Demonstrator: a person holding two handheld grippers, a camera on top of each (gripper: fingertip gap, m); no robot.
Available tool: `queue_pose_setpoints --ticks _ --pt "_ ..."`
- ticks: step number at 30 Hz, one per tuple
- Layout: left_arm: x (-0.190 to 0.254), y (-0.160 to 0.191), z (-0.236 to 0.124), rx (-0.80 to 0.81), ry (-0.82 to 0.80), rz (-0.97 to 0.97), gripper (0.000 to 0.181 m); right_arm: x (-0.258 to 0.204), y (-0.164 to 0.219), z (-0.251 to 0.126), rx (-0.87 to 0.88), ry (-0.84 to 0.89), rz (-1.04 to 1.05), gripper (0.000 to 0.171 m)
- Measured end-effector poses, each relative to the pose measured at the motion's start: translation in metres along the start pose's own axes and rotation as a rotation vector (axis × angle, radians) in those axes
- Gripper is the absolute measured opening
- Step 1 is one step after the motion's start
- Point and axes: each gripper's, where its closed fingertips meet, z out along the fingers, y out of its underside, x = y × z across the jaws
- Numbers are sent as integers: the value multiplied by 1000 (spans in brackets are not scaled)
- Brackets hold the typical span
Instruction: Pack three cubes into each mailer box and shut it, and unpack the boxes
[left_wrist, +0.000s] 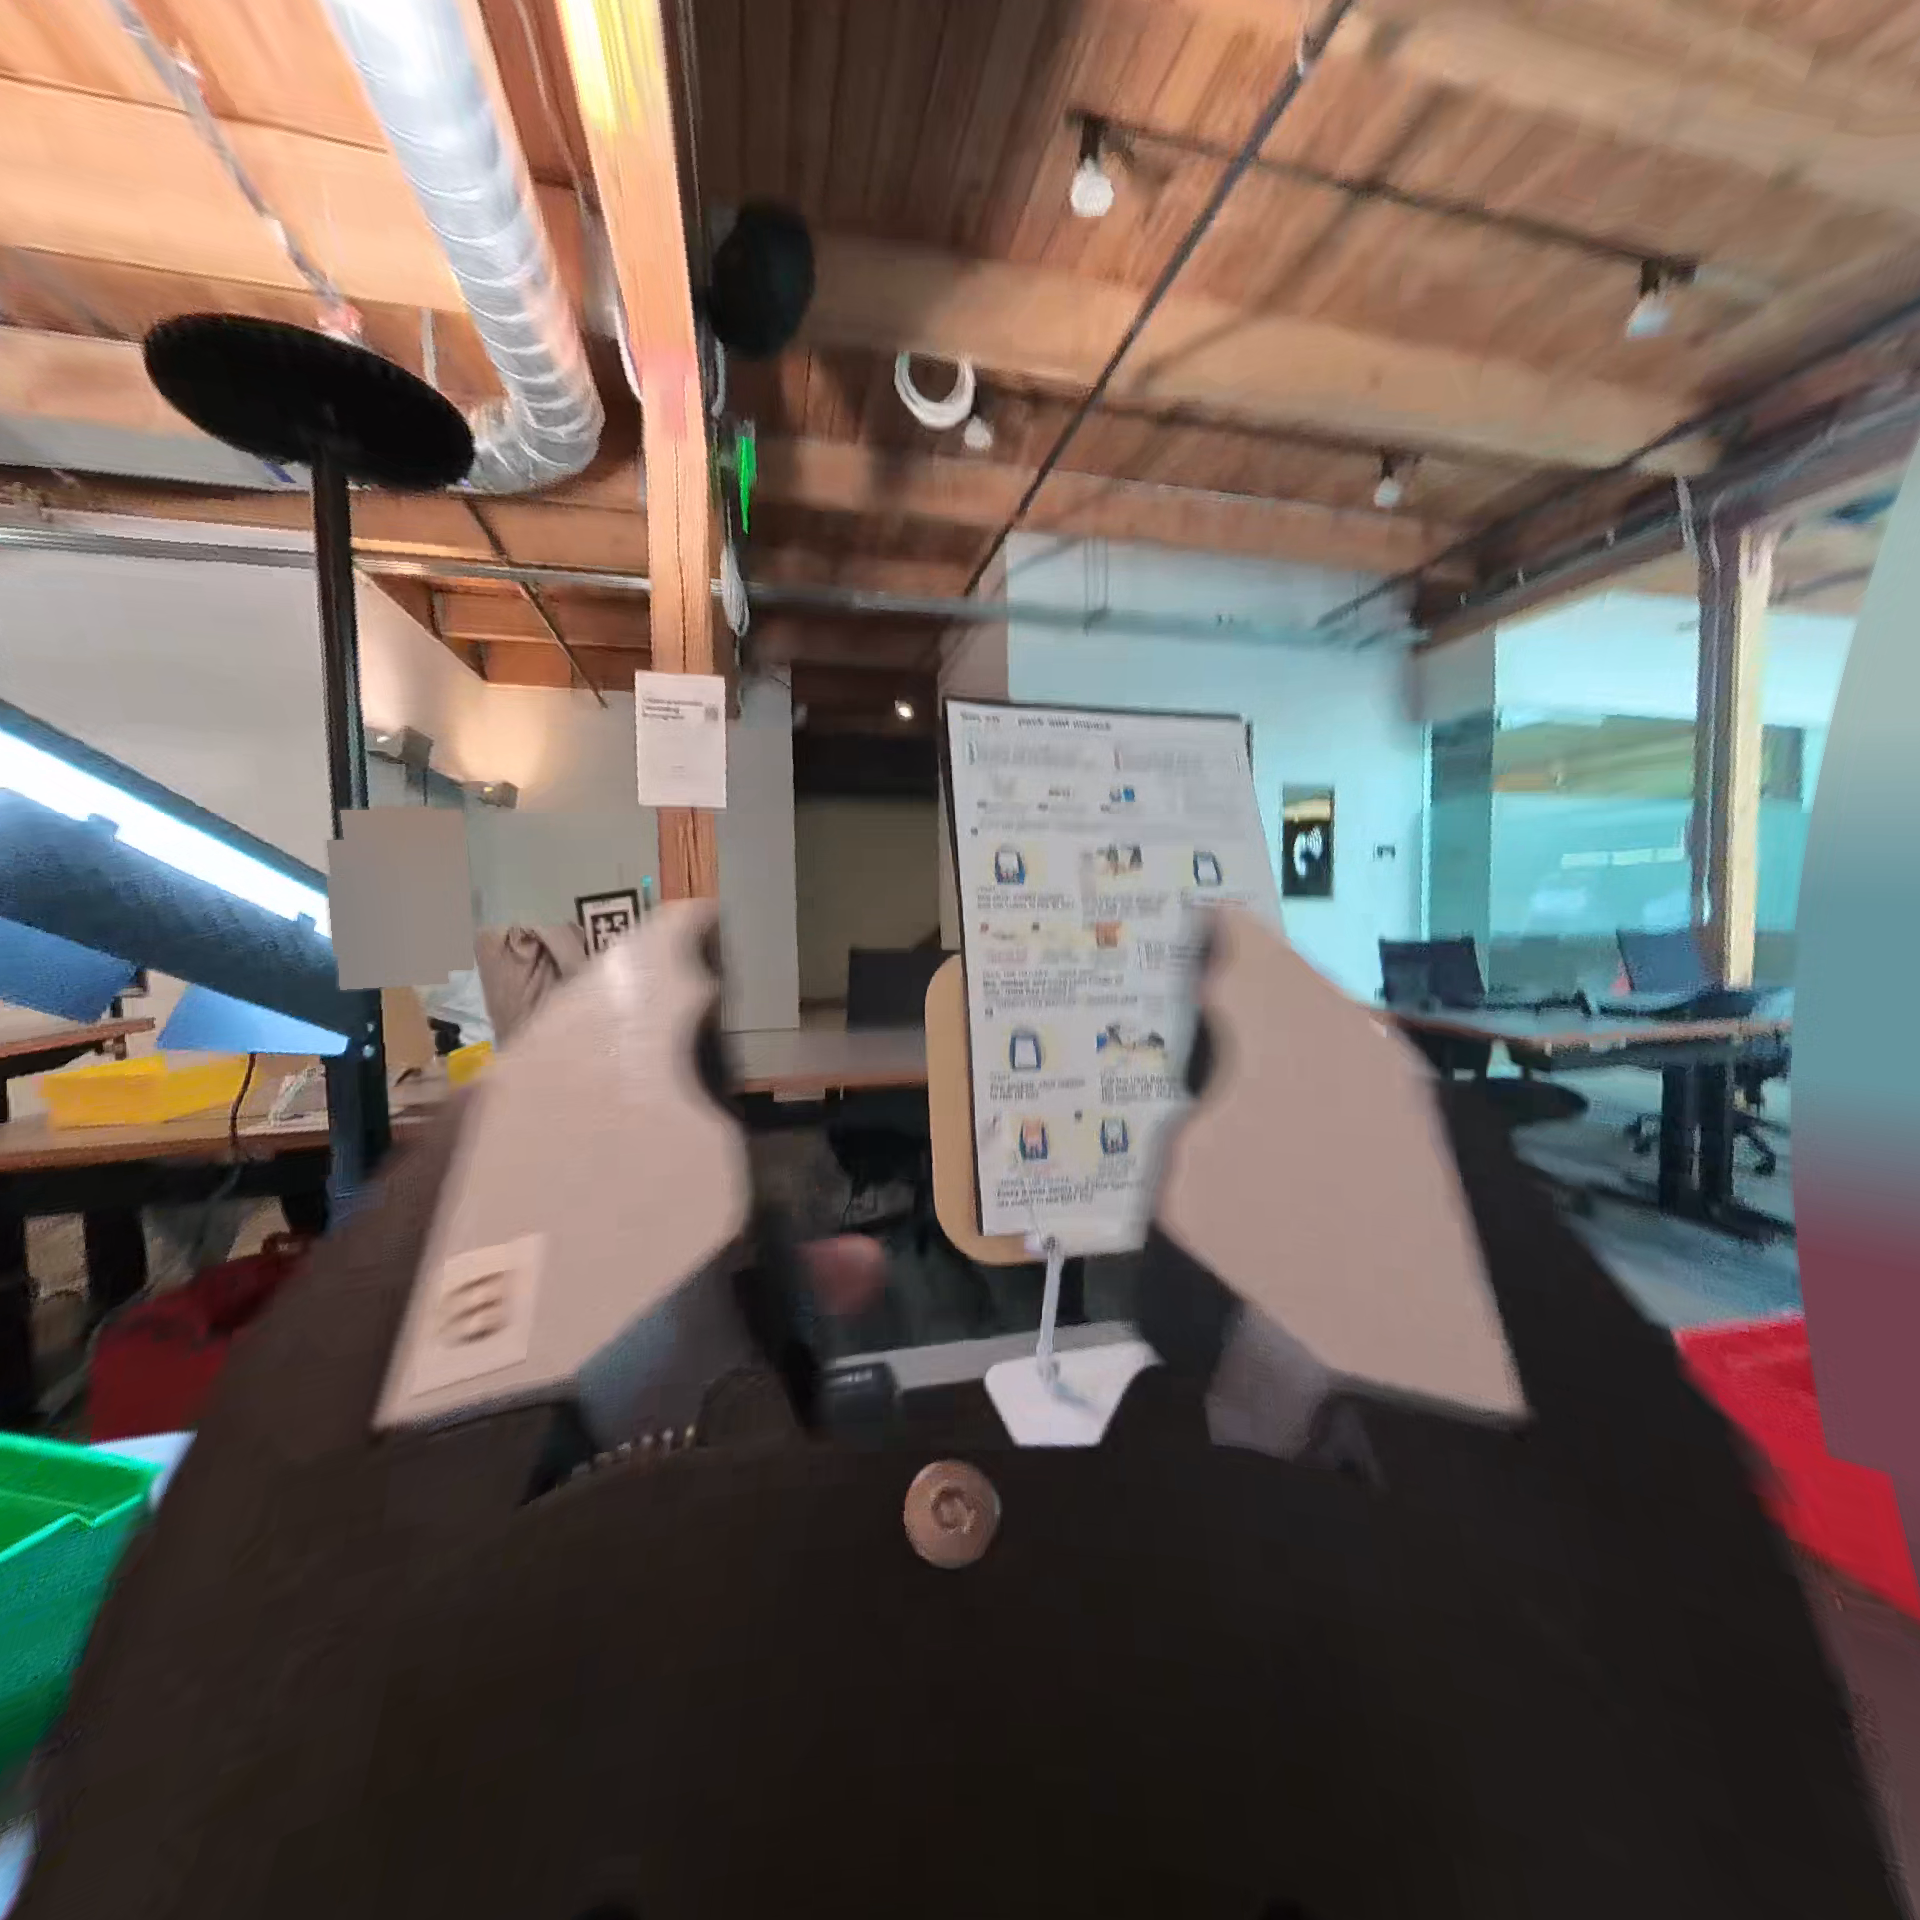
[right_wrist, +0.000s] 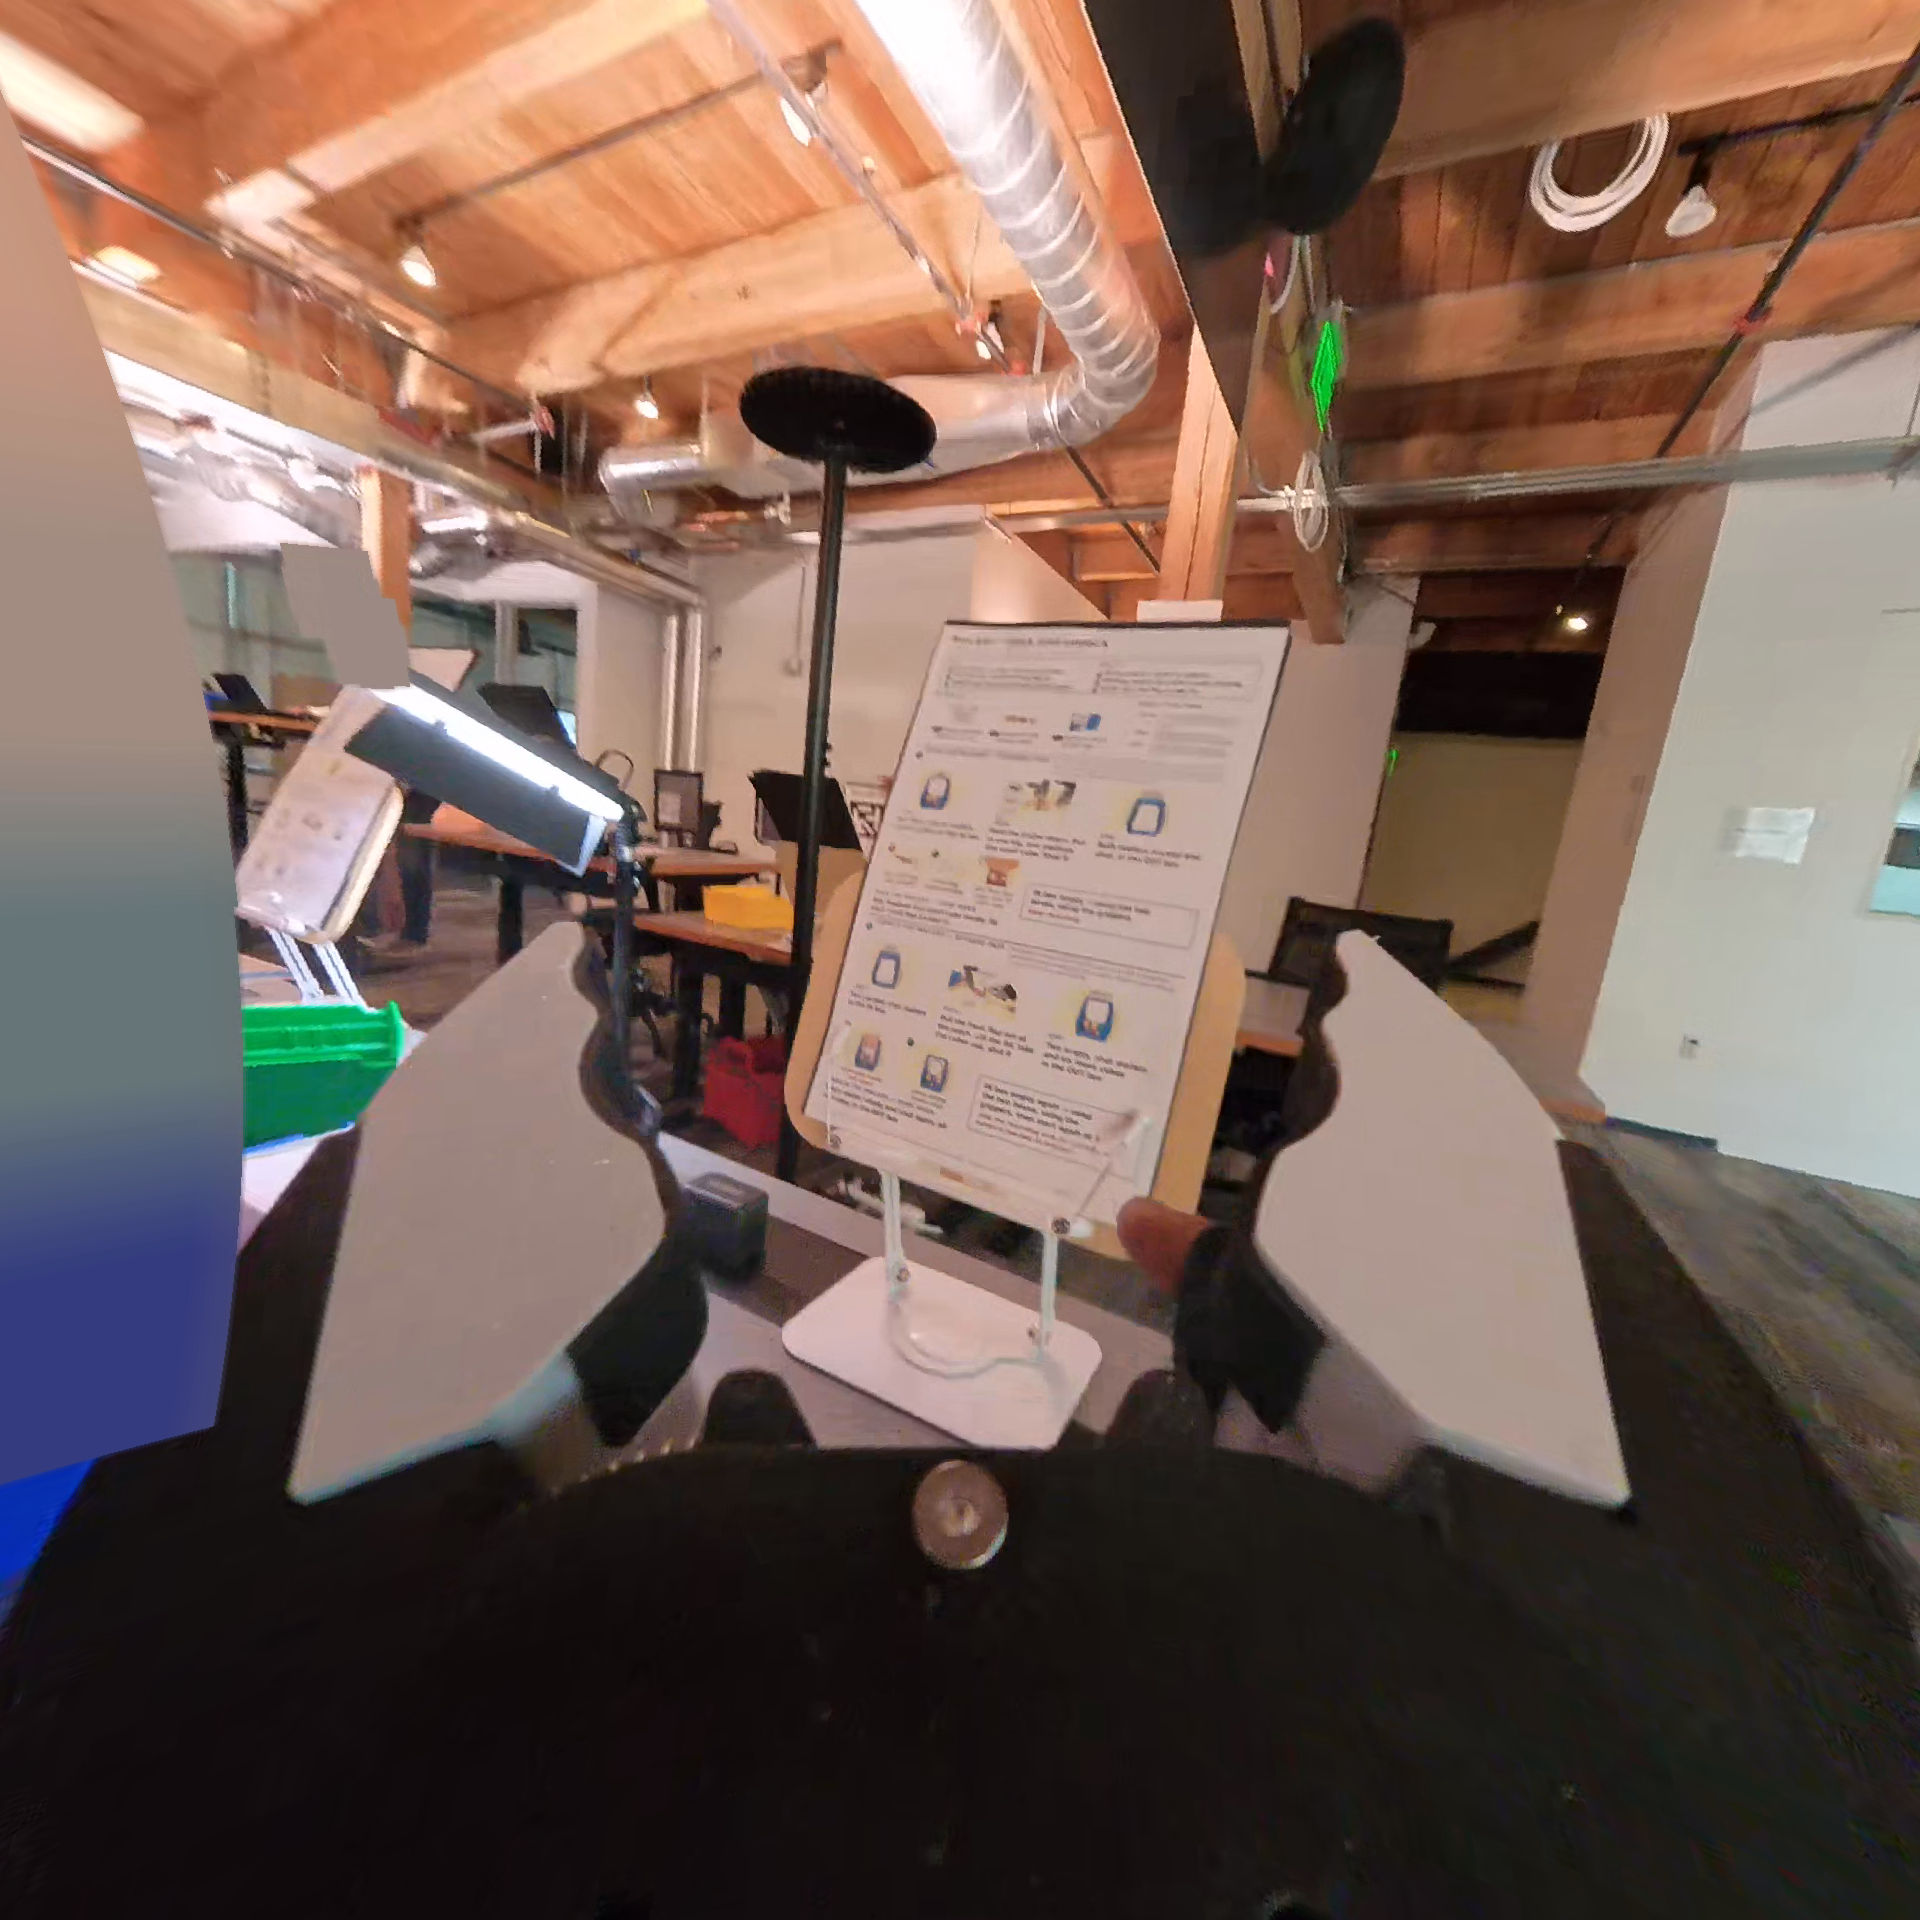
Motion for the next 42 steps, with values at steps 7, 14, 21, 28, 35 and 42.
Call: queue_pose_setpoints --ticks 7,14,21,28,35,42 --pt "19 -17 -6 19 107 40 3 -10 -6 -11 41 -51 -32 0" --pt "-45 47 2 -401 98 -114 87 -4 -12 -19 73 -65 -2 32" --pt "-113 176 -51 -693 14 -601 113 0 -22 -27 138 -74 34 35" --pt "-149 247 -56 -695 -183 -824 114 3 -25 -28 176 -76 65 34" --pt "-166 292 -56 -800 -324 -803 120 7 -31 -34 213 -55 53 30" --pt "-177 308 -54 -772 -367 -846 119 13 -35 -37 241 -35 64 28"
